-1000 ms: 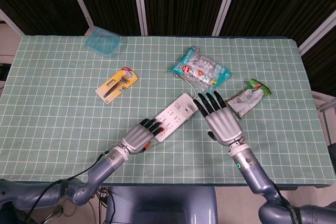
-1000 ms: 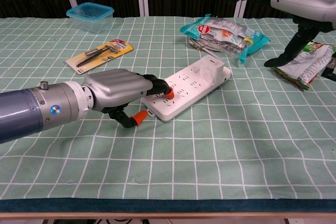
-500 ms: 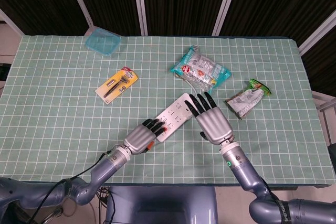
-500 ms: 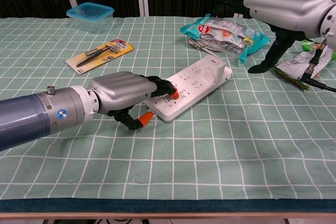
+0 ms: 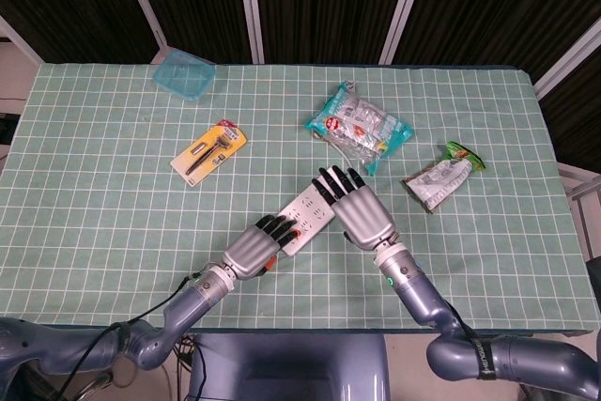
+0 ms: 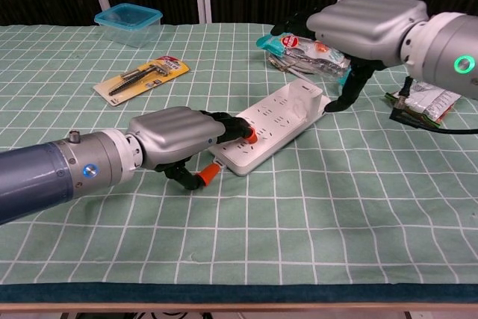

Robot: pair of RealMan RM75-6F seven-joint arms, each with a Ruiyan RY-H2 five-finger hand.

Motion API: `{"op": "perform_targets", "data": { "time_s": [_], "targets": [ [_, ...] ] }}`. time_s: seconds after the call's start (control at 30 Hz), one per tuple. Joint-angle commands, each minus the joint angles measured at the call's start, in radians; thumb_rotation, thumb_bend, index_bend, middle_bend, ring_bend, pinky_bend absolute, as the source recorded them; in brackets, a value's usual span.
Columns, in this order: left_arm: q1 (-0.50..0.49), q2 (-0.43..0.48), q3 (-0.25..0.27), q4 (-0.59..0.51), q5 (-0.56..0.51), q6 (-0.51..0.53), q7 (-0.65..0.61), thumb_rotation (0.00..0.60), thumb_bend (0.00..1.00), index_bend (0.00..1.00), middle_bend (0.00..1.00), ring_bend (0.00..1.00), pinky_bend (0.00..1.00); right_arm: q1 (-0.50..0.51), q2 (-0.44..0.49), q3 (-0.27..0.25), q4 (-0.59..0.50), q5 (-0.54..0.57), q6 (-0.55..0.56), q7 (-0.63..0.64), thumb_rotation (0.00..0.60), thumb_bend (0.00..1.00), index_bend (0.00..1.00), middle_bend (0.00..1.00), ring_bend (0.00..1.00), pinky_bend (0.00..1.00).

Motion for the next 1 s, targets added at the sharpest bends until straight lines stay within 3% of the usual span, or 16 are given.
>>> {"op": "perform_targets", "data": {
  "time_s": [0.03, 0.47, 1.0],
  "targets": [
    [-0.001, 0.001, 0.002, 0.002, 0.001, 0.001, -0.003, 0.6, 0.58, 0.16, 0.09, 0.03, 0.15, 0.041, -0.044, 0.002, 0.061, 0.025, -0.029, -0.014, 0.6, 0.24, 0.12, 0.13, 0.12, 0.22],
    [-0.004, 0.014, 0.013, 0.011, 0.013, 0.002, -0.028, 0.6, 0.58, 0.16, 0.09, 0.03, 0.15, 0.098, -0.115, -0.005, 0.246, 0.116, -0.065, -0.017, 0.6, 0.25, 0.22, 0.21, 0.2, 0.25],
    [-0.007, 0.007, 0.021, 0.031, 0.016, 0.002, -0.047, 0.6, 0.58, 0.16, 0.09, 0.03, 0.15, 0.123, -0.153, -0.039, 0.338, 0.144, -0.088, 0.023, 0.6, 0.28, 0.28, 0.25, 0.24, 0.26]
  ]
}}
